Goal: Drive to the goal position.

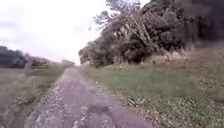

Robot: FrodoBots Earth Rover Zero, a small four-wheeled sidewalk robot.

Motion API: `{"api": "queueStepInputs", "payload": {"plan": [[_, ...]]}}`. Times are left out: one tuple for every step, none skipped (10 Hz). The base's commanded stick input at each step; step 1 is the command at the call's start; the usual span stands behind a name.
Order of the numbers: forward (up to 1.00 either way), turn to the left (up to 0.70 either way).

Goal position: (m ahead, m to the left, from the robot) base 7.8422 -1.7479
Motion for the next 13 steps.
{"api": "queueStepInputs", "payload": {"plan": [[0.4, 0.0], [0.79, 0.0], [1.0, 0.0], [1.0, 0.0], [1.0, 0.0], [1.0, 0.0], [1.0, 0.0], [1.0, 0.0], [1.0, 0.0], [1.0, 0.0], [1.0, 0.0], [1.0, 0.0], [1.0, 0.0]]}}
